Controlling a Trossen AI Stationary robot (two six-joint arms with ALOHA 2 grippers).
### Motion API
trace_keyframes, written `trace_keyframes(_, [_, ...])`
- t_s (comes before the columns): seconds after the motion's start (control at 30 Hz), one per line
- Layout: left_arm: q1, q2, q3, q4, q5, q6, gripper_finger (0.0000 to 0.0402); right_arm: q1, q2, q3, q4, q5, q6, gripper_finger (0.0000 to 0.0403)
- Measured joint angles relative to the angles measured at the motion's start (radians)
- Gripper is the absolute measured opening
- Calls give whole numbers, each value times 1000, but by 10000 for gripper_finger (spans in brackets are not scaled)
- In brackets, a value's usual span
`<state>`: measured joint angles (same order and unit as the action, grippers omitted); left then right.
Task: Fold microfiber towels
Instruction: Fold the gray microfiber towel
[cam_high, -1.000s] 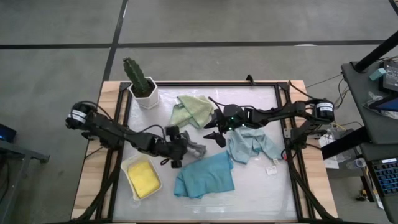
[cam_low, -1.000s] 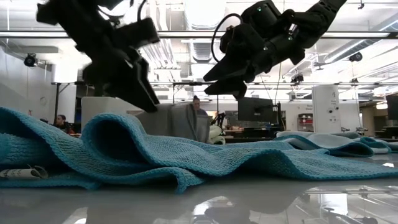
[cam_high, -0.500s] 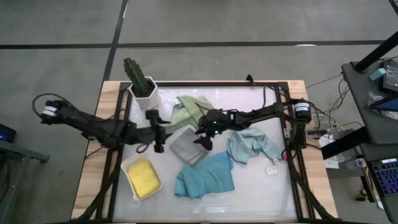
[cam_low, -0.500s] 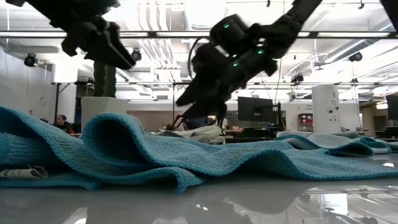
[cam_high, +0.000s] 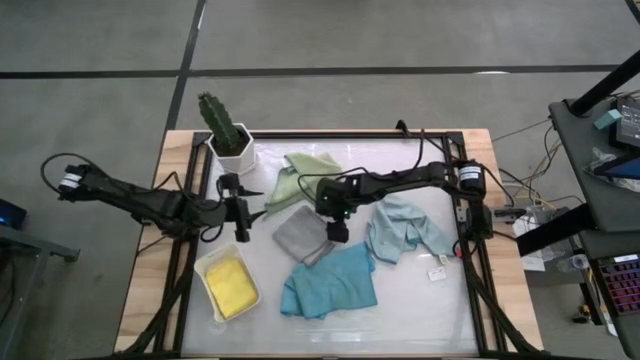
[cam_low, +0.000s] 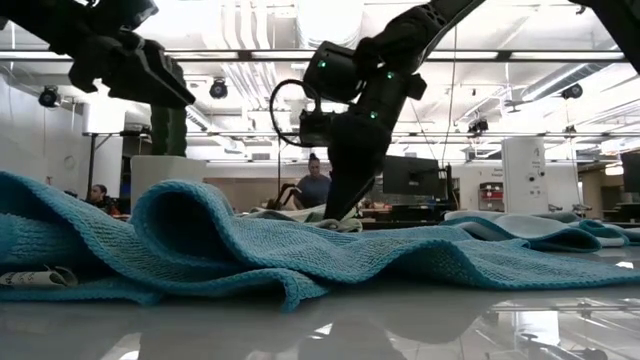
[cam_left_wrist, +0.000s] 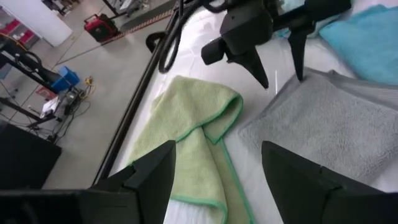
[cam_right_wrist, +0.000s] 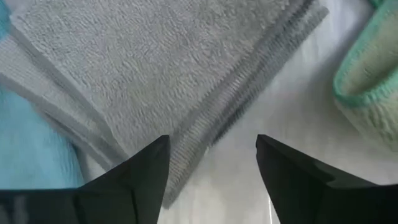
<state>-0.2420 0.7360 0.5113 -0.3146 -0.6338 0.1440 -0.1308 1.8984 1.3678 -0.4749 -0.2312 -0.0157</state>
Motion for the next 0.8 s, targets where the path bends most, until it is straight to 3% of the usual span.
trace_keyframes(0.13, [0,11,-1,2,0,1,221,14,-14,0,-18,-39,23,212])
trace_keyframes(0.53, [0,75,-1,85,0,63,221,72,-13,-29,46,-19,29,205])
trace_keyframes(0.8, [0,110,11,136,0,82,221,72,15,-39,106,-19,65,155])
